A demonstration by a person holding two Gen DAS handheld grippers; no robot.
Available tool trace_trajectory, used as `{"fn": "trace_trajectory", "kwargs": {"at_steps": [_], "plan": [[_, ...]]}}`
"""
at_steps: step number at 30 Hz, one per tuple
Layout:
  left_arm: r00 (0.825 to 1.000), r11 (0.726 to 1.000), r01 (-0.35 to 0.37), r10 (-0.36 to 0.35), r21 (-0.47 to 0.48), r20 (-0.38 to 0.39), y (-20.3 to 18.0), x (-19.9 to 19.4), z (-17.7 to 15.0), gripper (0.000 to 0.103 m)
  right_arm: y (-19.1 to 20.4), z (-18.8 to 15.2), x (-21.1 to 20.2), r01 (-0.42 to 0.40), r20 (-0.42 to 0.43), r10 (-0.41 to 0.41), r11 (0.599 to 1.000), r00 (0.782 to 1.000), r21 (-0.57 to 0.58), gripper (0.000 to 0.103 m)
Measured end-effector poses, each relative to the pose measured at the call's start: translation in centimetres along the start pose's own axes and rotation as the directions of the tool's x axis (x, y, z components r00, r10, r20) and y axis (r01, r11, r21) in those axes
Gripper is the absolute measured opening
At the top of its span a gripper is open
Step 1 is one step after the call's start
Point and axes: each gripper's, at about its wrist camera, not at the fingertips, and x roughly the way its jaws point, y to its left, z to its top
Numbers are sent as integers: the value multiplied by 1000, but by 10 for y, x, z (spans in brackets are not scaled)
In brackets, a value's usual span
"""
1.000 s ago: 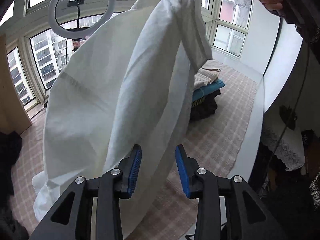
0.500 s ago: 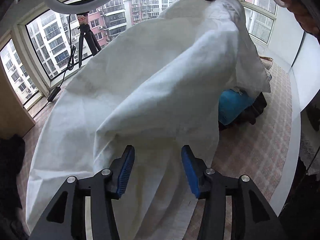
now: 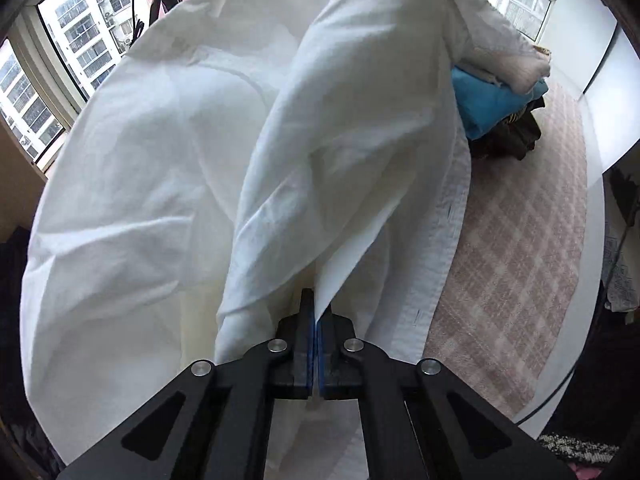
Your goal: Fold clothes
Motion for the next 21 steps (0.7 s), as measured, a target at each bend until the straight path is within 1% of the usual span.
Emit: {"fn": "trace_trajectory", "kwargs": {"at_steps": [2,3,5,7,8,9,11,12,13,14,15,16,17,19,20,21], "plan": [[998,998,47,-46,-42,42,4,-33,-6,0,-4,-2,-4,11,3,-11,1000,1000,5,4],[995,993,82,-77,-84,60,12,-48,-10,0,-6,-4,-6,18,5,-18,1000,1000,8,4],[985,971,157,-139,-179,106,31,-75,-19,0,-9,-8,-9,25,1,-25,1000,1000,10,4],[973,946,204,-169,-251,157,49,-92,-29,0,-8,-13,-11,28,-8,-28,1000,1000,7,4],[971,938,209,-165,-277,173,61,-96,-33,0,-6,-16,-13,32,-14,-32,999,999,-1,4],[974,936,189,-140,-298,177,70,-95,-35,0,-4,-18,-14,34,-18,-35,999,999,-11,4],[982,937,153,-109,-313,155,90,-82,-36,0,1,-21,-17,43,-22,-43,999,999,-31,4],[989,948,105,-69,-301,128,96,-72,-30,2,4,-22,-18,47,-23,-48,998,999,-42,4],[995,958,36,-10,-283,94,102,-61,-23,6,7,-24,-19,51,-23,-52,997,998,-54,4],[997,965,-33,50,-260,59,110,-51,-17,13,11,-25,-20,57,-24,-59,996,998,-67,4],[995,964,-80,91,-252,32,119,-44,-13,25,14,-26,-20,64,-25,-66,995,998,-80,4],[995,962,-90,97,-258,15,127,-41,-11,29,17,-26,-20,73,-25,-75,993,997,-89,4],[996,962,-86,89,-259,2,134,-37,-9,36,19,-26,-20,81,-26,-84,992,996,-98,4],[997,965,-77,72,-252,-27,145,-25,-1,40,21,-26,-19,85,-29,-88,992,996,-97,4],[998,969,-62,54,-237,-43,148,-22,1,43,21,-25,-19,91,-28,-94,991,995,-97,4],[998,977,-40,28,-209,-57,148,-21,0,51,22,-24,-20,96,-25,-99,991,995,-98,4]]}}
